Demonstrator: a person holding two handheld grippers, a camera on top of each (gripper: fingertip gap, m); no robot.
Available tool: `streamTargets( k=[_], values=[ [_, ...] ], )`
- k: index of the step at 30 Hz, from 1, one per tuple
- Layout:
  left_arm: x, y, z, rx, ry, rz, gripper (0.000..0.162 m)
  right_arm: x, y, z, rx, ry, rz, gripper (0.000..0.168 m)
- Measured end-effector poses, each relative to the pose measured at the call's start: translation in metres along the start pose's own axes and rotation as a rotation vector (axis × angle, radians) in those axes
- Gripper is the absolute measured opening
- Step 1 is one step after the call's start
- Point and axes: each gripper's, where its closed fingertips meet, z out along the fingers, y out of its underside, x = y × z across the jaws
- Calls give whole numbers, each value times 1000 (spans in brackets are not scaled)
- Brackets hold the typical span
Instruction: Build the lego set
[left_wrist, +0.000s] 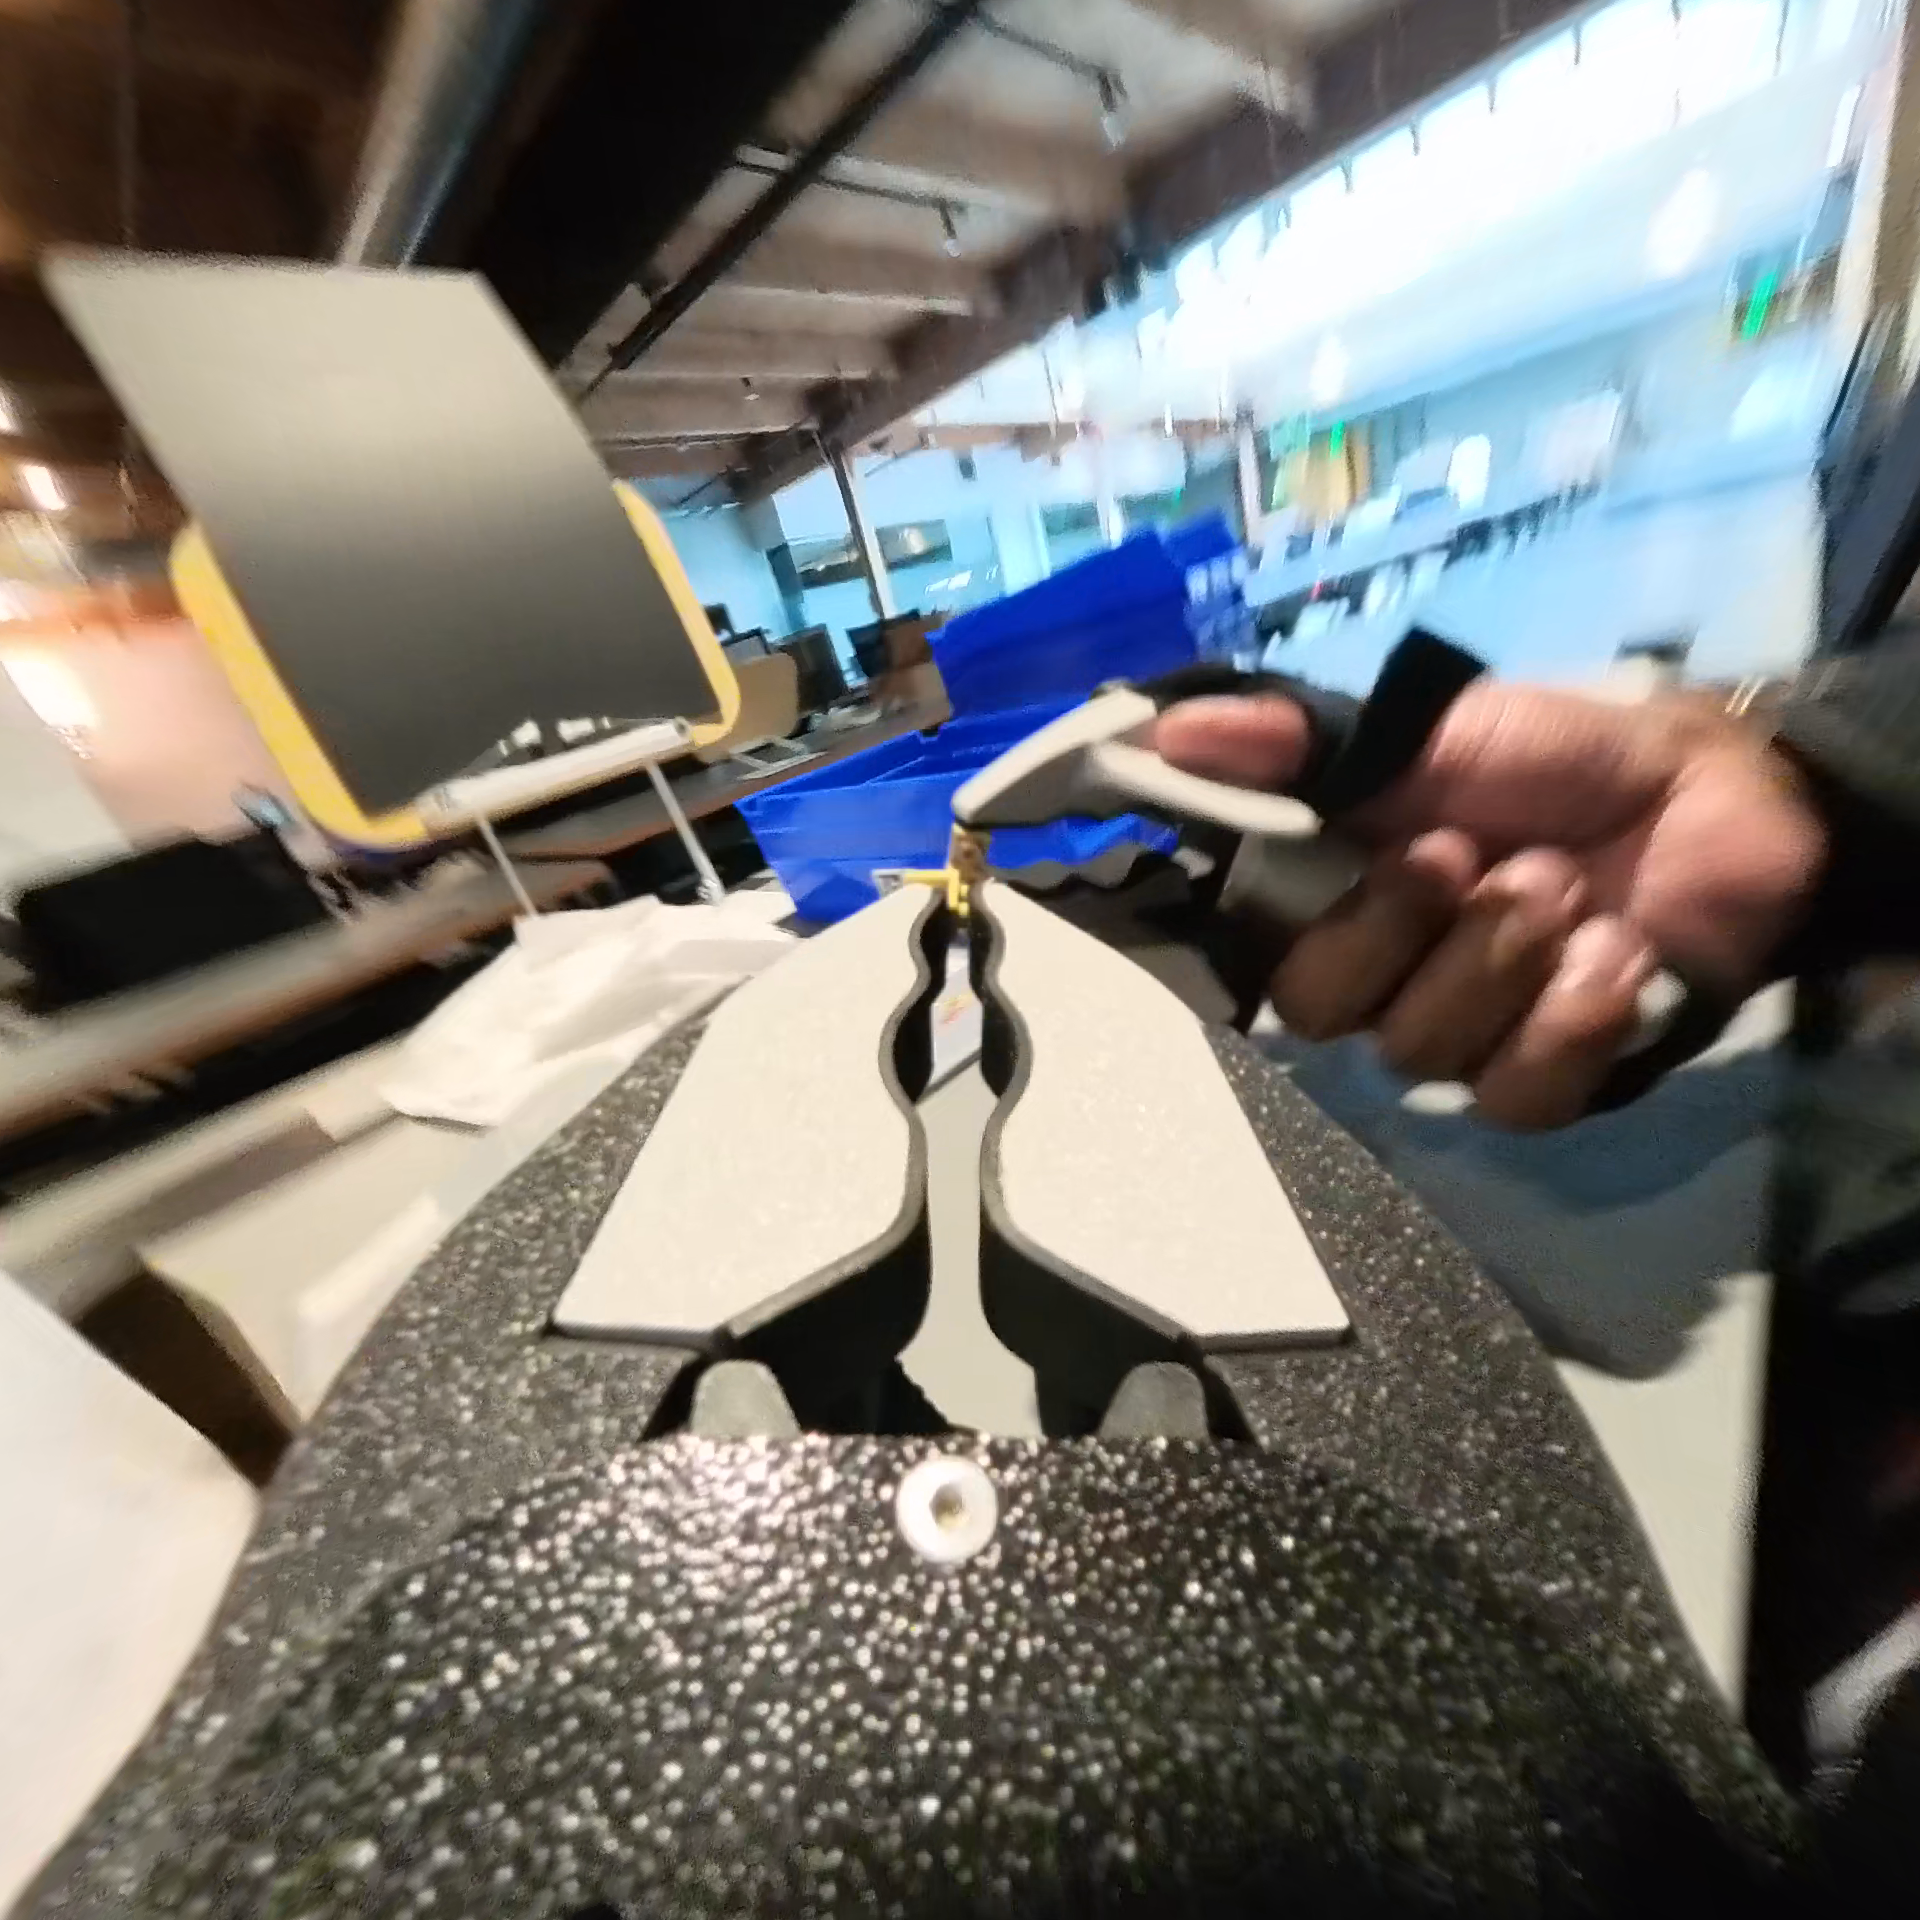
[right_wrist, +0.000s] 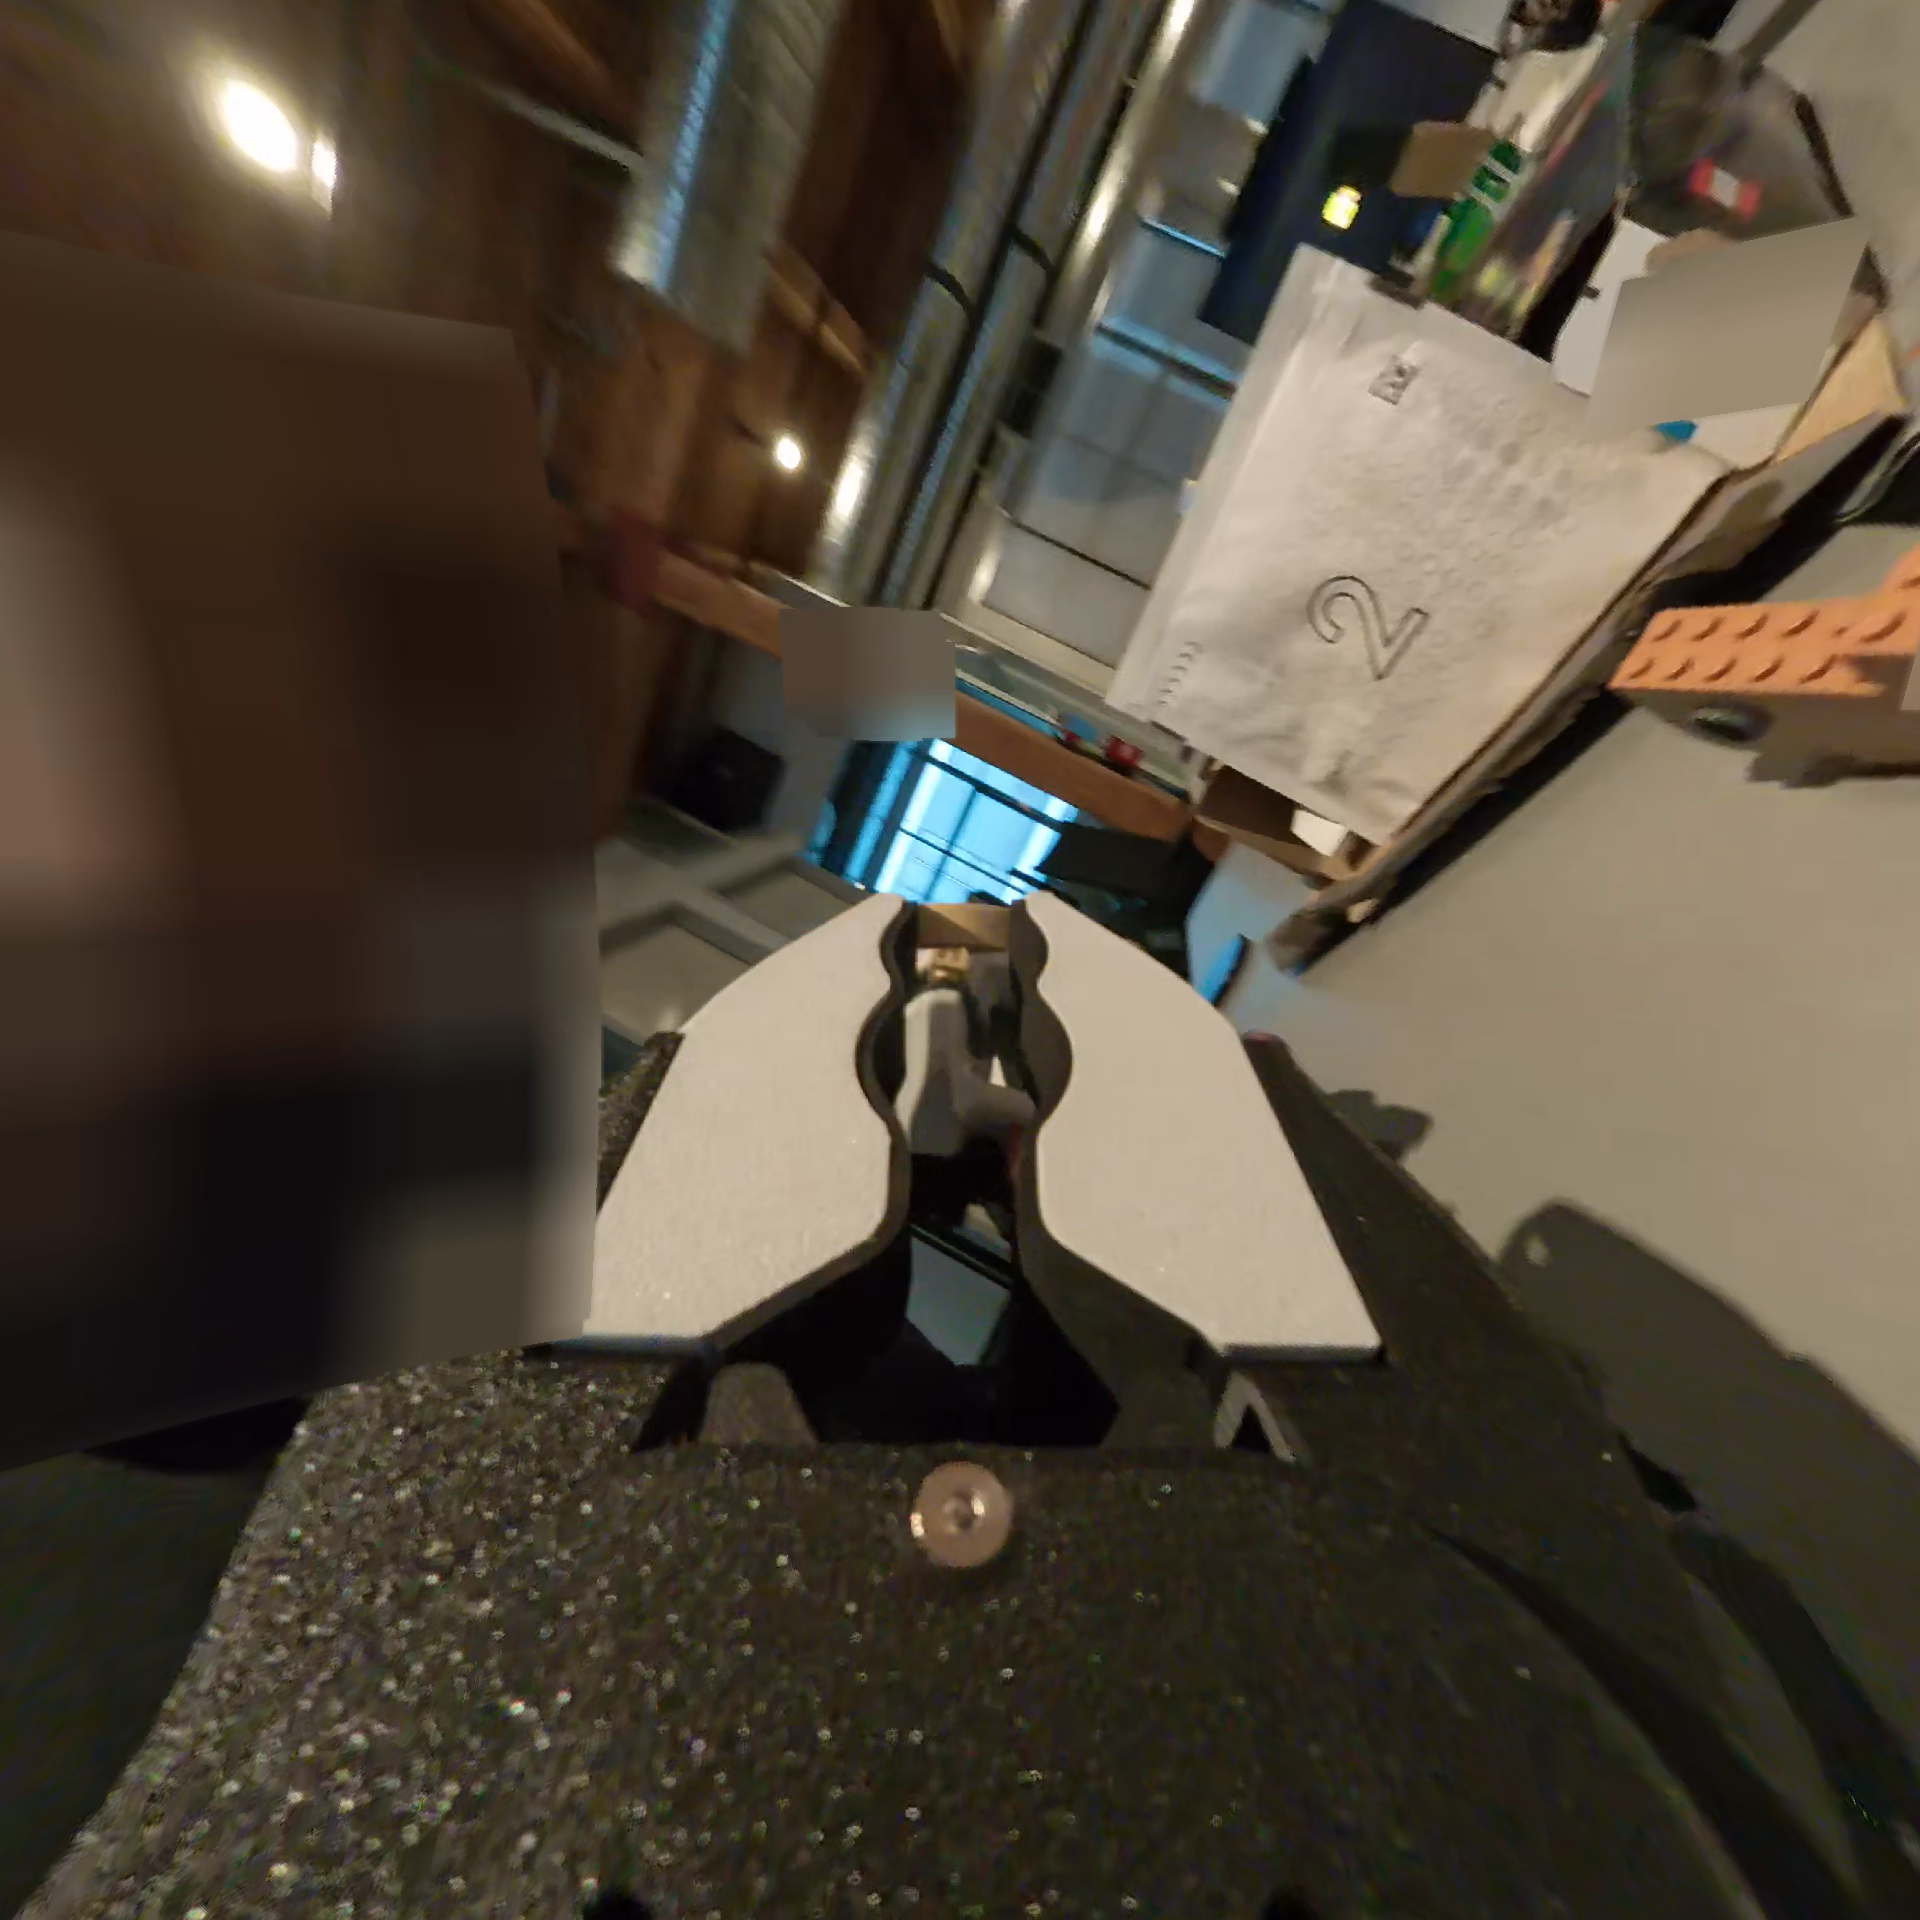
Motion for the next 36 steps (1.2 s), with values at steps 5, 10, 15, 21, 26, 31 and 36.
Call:
streamTargets(
  k=[5, 10, 15, 21, 26, 31, 36],
  values=[
    [12, 0, 12, -24, 0, 159, 3, -13, 2, -5, 16, -64, 5, 16],
    [17, -7, 16, 20, -1, 192, 3, -25, 4, -8, 23, -135, 25, 17],
    [25, -20, 16, 85, 7, 201, 3, -28, 6, -11, 36, -184, 45, 16],
    [32, -25, 20, 93, 10, 231, 3, -31, 11, -10, 15, -197, 29, 16],
    [31, -30, 19, 111, -13, 247, 3, -35, 12, -11, 5, -203, 15, 16],
    [33, -32, 18, 116, -11, 263, 3, -37, 15, -12, -4, -197, -5, 16],
    [34, -31, 17, 124, -12, 267, 3, -38, 16, -13, -6, -184, -20, 16]
  ],
)
